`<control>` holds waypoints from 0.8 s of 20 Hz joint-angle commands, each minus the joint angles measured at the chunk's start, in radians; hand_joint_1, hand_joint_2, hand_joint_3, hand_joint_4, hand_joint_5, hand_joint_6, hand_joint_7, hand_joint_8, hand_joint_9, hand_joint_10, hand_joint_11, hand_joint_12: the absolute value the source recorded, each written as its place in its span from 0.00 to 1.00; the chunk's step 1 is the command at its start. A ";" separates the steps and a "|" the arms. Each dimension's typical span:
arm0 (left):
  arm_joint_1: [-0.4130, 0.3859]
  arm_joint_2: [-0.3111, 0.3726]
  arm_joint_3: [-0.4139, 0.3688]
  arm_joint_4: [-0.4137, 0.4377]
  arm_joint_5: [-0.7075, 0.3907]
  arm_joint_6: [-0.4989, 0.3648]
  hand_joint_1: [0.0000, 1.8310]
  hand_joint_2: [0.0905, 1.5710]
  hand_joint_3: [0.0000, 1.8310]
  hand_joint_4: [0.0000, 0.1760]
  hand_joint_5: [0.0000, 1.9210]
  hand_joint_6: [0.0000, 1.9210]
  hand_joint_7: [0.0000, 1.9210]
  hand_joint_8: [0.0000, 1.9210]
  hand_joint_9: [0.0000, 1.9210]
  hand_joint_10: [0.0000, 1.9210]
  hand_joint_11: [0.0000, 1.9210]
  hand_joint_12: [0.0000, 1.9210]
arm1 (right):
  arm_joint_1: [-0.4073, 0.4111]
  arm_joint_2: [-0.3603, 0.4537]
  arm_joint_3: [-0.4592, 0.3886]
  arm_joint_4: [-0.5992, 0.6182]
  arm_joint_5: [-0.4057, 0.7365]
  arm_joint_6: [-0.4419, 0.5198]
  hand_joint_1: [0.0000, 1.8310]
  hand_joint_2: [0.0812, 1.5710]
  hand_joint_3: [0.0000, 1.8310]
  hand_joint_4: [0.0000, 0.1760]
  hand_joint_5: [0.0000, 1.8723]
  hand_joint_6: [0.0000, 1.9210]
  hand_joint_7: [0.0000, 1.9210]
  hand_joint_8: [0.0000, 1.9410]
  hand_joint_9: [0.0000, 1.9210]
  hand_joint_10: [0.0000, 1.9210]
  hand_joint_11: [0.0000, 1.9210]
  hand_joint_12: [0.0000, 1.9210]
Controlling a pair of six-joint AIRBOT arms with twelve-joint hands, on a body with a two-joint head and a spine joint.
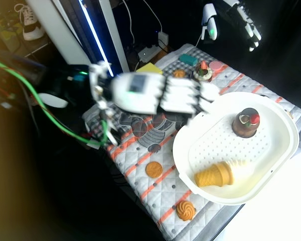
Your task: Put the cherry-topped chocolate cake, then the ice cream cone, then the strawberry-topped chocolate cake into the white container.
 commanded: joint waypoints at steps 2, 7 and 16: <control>0.008 0.018 -0.010 0.018 -0.133 -0.005 0.44 0.83 0.00 0.40 0.11 0.00 0.05 0.00 0.09 0.00 0.00 0.48 | -0.063 0.063 -0.040 -0.020 0.261 0.046 0.33 0.76 0.00 0.00 0.00 0.00 0.00 0.00 0.01 0.07 0.00 0.47; 0.060 0.066 -0.040 0.048 -0.110 -0.005 0.43 0.78 0.00 0.39 0.07 0.00 0.08 0.00 0.09 0.00 0.00 0.36 | -0.267 0.178 -0.144 -0.022 0.415 0.048 0.30 0.76 0.00 0.00 0.00 0.00 0.00 0.00 0.00 0.01 0.00 0.24; -0.003 0.078 -0.013 0.169 0.191 -0.005 0.38 0.73 0.00 0.48 0.00 0.00 0.01 0.00 0.02 0.00 0.00 0.27 | -0.379 0.209 -0.174 0.067 0.495 0.049 0.28 0.80 0.00 0.00 0.00 0.00 0.00 0.00 0.02 0.01 0.00 0.39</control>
